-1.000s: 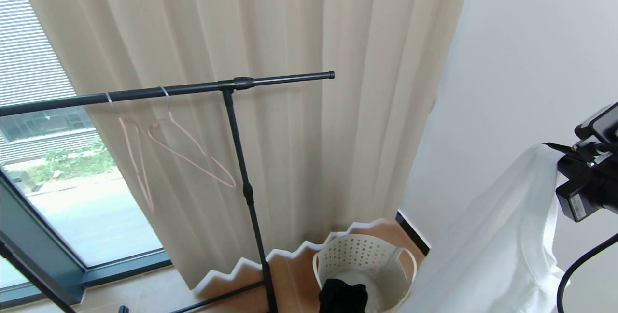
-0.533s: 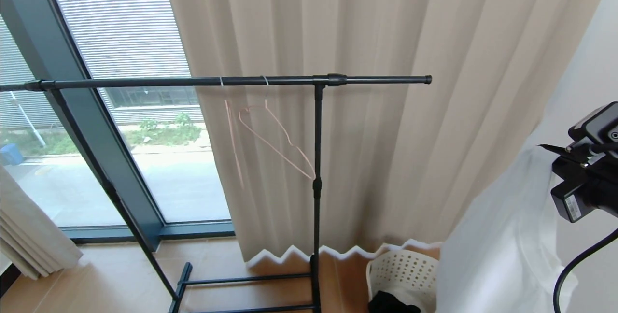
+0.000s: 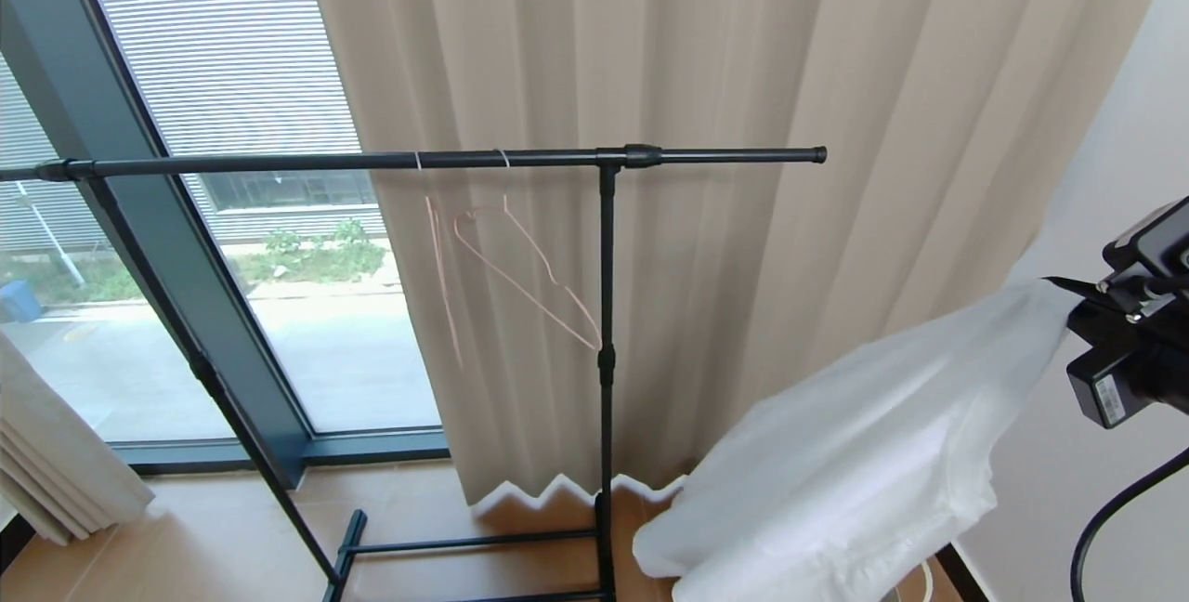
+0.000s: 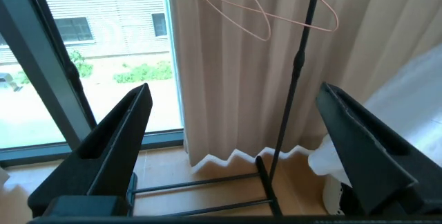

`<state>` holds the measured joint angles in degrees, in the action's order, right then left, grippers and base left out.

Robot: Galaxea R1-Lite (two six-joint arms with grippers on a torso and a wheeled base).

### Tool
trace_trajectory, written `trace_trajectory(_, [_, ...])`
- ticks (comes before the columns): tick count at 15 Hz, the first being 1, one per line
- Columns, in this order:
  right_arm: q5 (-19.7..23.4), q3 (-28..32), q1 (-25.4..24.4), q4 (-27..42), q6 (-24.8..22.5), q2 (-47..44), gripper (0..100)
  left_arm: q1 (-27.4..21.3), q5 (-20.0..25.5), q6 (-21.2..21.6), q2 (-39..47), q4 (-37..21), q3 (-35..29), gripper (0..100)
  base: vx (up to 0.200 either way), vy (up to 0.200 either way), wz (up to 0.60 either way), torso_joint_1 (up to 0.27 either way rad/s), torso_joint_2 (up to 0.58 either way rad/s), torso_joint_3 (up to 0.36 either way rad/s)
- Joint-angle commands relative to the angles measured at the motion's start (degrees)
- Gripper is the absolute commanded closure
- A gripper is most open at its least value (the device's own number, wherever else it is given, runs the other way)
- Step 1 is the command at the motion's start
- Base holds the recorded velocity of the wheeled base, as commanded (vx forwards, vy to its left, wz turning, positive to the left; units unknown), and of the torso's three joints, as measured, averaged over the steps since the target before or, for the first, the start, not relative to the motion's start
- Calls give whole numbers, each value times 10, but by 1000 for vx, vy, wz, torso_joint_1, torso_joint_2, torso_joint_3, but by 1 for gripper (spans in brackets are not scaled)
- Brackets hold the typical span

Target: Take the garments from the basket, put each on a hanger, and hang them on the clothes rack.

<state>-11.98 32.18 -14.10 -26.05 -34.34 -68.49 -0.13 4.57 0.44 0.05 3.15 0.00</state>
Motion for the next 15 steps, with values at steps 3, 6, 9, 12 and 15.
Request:
trace_trajectory(3, [0,-1,0,0,0,0,100,0,0,0,0,0,0,0,0,200,0,7,6,2])
trace_trajectory(6, [0,-2,0,-1,0,0,100,0,0,-1,0,0,0,0,-133,200,0,4,-1,4])
trace_trajectory(9, [0,-3,0,-1,0,0,100,0,0,-1,0,0,0,0,-200,200,0,9,4,2])
trace_trajectory(12, [0,-3,0,0,0,0,100,0,0,0,0,0,0,0,-200,67,0,-6,-2,4])
trace_trajectory(15, [0,-4,0,1,0,0,100,0,0,0,0,0,0,0,-67,133,0,-4,-1,2])
